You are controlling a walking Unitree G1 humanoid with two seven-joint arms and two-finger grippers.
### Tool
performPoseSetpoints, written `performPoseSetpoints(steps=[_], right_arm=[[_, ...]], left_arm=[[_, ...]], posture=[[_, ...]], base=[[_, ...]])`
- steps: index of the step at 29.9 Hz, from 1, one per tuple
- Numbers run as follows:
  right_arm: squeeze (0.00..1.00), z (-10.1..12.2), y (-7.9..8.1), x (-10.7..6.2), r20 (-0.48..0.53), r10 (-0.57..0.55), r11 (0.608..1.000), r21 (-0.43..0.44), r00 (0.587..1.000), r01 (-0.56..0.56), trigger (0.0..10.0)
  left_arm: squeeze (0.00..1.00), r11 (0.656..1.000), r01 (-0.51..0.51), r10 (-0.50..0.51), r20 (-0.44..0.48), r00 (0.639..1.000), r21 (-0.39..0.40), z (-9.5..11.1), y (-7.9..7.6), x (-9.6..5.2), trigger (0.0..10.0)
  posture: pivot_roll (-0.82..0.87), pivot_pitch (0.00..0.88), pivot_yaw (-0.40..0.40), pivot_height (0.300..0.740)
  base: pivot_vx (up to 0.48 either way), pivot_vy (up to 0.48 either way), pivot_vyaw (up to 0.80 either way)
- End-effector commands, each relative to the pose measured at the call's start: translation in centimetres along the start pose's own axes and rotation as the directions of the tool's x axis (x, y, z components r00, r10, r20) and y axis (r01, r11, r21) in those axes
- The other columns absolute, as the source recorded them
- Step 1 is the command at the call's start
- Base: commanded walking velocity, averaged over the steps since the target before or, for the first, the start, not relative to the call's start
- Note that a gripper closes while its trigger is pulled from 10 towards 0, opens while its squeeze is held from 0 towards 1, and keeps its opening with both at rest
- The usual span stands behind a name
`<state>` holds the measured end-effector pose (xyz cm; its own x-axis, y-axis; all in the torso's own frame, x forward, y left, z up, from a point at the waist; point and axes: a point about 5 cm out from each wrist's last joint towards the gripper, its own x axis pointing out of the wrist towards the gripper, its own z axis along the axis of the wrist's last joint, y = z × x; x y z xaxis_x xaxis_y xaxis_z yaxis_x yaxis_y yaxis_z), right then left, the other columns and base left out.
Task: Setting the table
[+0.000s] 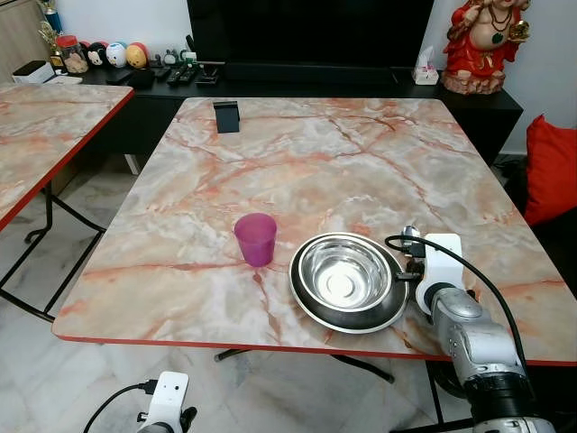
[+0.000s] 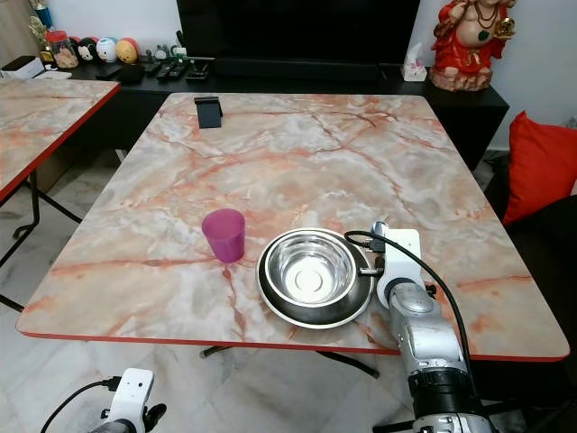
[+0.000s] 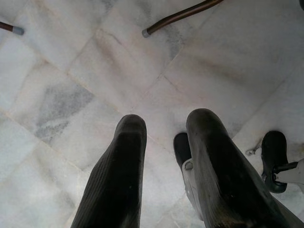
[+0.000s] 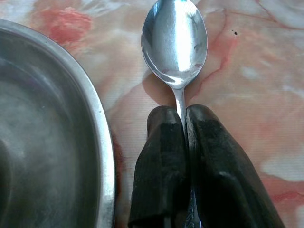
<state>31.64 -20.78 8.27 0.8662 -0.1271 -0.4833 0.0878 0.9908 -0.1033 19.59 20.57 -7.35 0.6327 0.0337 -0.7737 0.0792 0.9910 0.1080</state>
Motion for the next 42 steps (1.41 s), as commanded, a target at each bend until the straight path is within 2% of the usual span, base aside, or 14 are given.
performPoseSetpoints(steps=[1,6,7,8,9,17,23,24,25,26,28,29,30,42], right_arm=[[0.01,-0.43,0.28,0.18,-0.022,0.007,1.0,-0.001,1.0,-0.007,10.0],[0.06,-0.44,0.45,0.21,-0.022,0.012,1.0,0.004,1.0,-0.012,10.0],[0.21,-0.43,0.51,0.22,-0.022,0.013,1.0,0.006,1.0,-0.013,10.0],[0.21,-0.43,0.51,0.22,-0.022,0.013,1.0,0.006,1.0,-0.013,10.0],[0.44,-0.38,0.53,0.24,-0.018,0.01,1.0,0.008,1.0,-0.01,10.0],[0.39,-0.31,0.51,0.27,-0.016,0.0,1.0,0.002,1.0,0.0,10.0],[0.44,-0.35,0.51,0.29,-0.017,-0.004,1.0,-0.001,1.0,0.004,10.0],[0.7,-0.35,0.51,0.3,-0.017,-0.004,1.0,-0.002,1.0,0.004,10.0],[0.7,-0.35,0.51,0.3,-0.016,-0.005,1.0,-0.003,1.0,0.005,10.0],[0.81,-0.36,0.5,0.32,-0.017,-0.007,1.0,-0.003,1.0,0.007,10.0],[0.76,-0.36,0.48,0.33,-0.017,-0.012,1.0,-0.007,1.0,0.011,10.0],[0.34,-0.37,0.47,0.35,-0.018,-0.013,1.0,-0.008,1.0,0.013,10.0],[0.0,-0.38,0.46,0.35,-0.018,-0.014,1.0,-0.009,1.0,0.014,10.0],[0.0,-0.13,0.22,0.4,-0.003,-0.033,0.999,0.002,0.999,0.033,10.0]], left_arm=[[0.0,1.0,-0.004,0.005,-0.017,1.0,0.008,-0.25,0.18,-0.04,10.0],[0.0,1.0,-0.004,0.004,-0.017,1.0,0.01,-0.24,0.12,-0.03,10.0],[0.0,1.0,-0.004,0.004,-0.017,1.0,0.01,-0.23,0.11,-0.03,10.0],[0.0,1.0,-0.004,0.004,-0.017,1.0,0.01,-0.23,0.11,-0.03,10.0],[0.0,1.0,-0.003,0.003,-0.016,1.0,0.011,-0.22,0.09,-0.03,10.0],[0.0,1.0,-0.001,0.002,-0.013,1.0,0.012,-0.13,0.12,-0.01,10.0],[0.0,1.0,-0.001,0.002,-0.012,1.0,0.013,-0.11,0.08,0.0,10.0],[0.0,1.0,-0.001,0.002,-0.012,1.0,0.013,-0.1,0.05,0.0,10.0],[0.0,1.0,-0.001,0.001,-0.012,1.0,0.012,-0.1,0.03,0.0,10.0],[0.0,1.0,0.0,0.0,-0.01,1.0,0.013,-0.06,-0.06,0.02,10.0],[0.0,1.0,0.002,-0.001,-0.009,1.0,0.013,0.0,-0.16,0.05,10.0],[0.0,1.0,0.002,-0.002,-0.008,1.0,0.013,0.03,-0.2,0.06,10.0],[0.0,1.0,0.003,-0.002,-0.008,1.0,0.013,0.03,-0.21,0.06,10.0],[0.0,1.0,0.002,-0.002,-0.012,1.0,0.013,-0.09,-0.13,0.02,10.0]], posture=[[-0.01,0.0,-0.008,0.74],[-0.01,0.0,-0.006,0.74],[-0.01,0.0,-0.006,0.74],[-0.01,0.0,-0.006,0.74],[-0.01,0.0,-0.006,0.74],[-0.01,0.0,-0.004,0.74],[-0.01,0.0,-0.005,0.74],[-0.01,0.0,-0.005,0.74],[-0.01,0.0,-0.005,0.74],[-0.01,0.0,-0.005,0.74],[-0.01,0.0,-0.005,0.74],[-0.01,0.0,-0.005,0.74],[-0.01,0.0,-0.005,0.74],[-0.01,0.0,-0.004,0.74]], base=[[0.0,0.0,0.0],[0.0,0.0,0.0],[0.0,0.0,0.0],[0.0,0.0,0.0],[0.0,0.0,0.0],[0.0,0.0,0.0],[0.0,0.0,0.0],[0.0,0.0,0.0],[0.0,0.0,0.0],[0.0,0.0,0.0],[0.0,0.0,0.0],[0.0,0.0,0.0],[0.0,0.0,0.0],[0.0,0.0,0.0]])
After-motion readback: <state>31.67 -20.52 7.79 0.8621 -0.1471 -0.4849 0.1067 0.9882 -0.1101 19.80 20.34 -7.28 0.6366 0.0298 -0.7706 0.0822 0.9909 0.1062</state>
